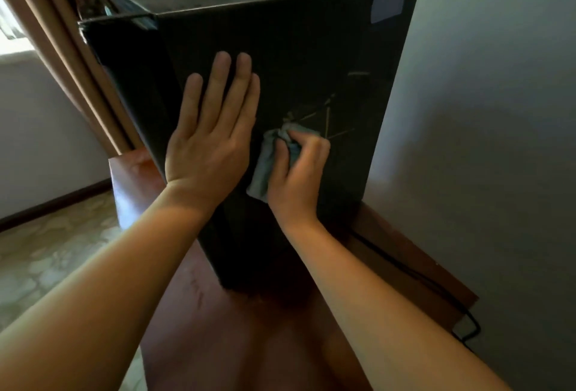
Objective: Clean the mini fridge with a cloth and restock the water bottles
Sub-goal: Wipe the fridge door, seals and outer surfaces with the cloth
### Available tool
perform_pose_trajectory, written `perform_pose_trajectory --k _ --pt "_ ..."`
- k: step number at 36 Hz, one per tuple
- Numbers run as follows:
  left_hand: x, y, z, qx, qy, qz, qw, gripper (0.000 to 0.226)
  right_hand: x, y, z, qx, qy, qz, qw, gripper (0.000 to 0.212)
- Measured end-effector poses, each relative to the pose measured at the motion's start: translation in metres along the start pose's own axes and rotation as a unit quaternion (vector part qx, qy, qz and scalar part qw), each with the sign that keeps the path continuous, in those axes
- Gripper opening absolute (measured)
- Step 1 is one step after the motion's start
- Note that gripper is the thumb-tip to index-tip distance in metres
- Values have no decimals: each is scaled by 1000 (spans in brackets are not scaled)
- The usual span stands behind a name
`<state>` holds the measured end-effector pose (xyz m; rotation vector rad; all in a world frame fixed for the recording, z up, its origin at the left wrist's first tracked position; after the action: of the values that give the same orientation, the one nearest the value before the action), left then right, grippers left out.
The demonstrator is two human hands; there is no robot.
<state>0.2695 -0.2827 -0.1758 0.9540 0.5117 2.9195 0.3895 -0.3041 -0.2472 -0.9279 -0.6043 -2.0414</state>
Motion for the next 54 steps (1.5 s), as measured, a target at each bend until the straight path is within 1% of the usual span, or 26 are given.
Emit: perform_pose_trajectory --k 3,5,7,11,14,17,19,22,24,27,29,31,33,36,39,41,43,46,48,51,54 --pt "0 1 1 -14 7 4 1000 51 18 -1 21 -4 57 -14 998 22" --pt "1 1 0 -18 9 2 1000 50 16 -1 23 -12 77 -24 997 21" --pt "1 1 -2 -24 8 5 1000 49 2 0 15 -9 61 -32 998 20" --pt "2 3 -4 -36 1 9 999 49 -34 6 -11 17 -26 -46 998 20" --pt "2 2 -5 -33 8 1 999 48 -38 9 -12 28 -42 -39 998 20" --pt "1 1 -6 -31 16 -8 999 49 -21 11 3 17 -5 -16 1000 19" --pt "1 1 -6 -44 28 -15 999 49 -9 9 14 17 23 -9 1000 18" --pt "-1 -1 -5 -59 46 -15 997 50 -5 8 20 10 67 -28 997 18" --pt "-3 -3 -6 -58 55 -15 997 51 -11 10 15 20 84 -48 995 19" --pt "-6 -5 -7 -55 72 -20 996 51 -28 13 4 47 76 -63 994 20" --pt "-9 -5 -8 -54 88 -25 994 50 -36 15 -1 75 54 -54 994 20" --pt "-12 -6 -8 -53 104 -31 993 50 -37 18 -1 87 46 -40 994 20" --pt "-15 -7 -9 -56 122 -36 990 49 -32 20 4 82 50 -15 995 20" --pt "-17 -10 -9 -60 137 -36 988 50 -17 19 20 54 74 -1 996 21" --pt "-18 -12 -10 -61 142 -36 987 51 -15 16 28 29 98 -15 995 19" --pt "-20 -12 -11 -60 144 -33 987 53 -24 17 22 42 111 -39 992 19" --pt "-20 -12 -11 -59 144 -34 987 55 -40 21 10 71 98 -59 991 18" --pt "-21 -11 -10 -58 143 -38 987 58 -62 29 -4 125 29 -51 990 18" --pt "-22 -10 -10 -59 143 -40 987 58 -66 36 -2 134 14 -42 990 17" --pt "-22 -9 -8 -61 154 -54 985 56 -53 43 17 107 45 -17 993 19" --pt "-30 -7 -4 -57 194 -107 973 52 -37 43 38 65 80 -9 995 18"
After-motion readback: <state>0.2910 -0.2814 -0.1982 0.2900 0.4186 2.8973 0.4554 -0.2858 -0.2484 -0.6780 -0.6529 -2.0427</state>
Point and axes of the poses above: each hand's wrist, its own z-axis towards the middle knuckle, its own y-axis out of the back of the hand, x = y × z, the point moved 4 cm from there along z, towards the middle knuckle, and after that the axes turned 10 degrees about x, right-handed, at the moved point
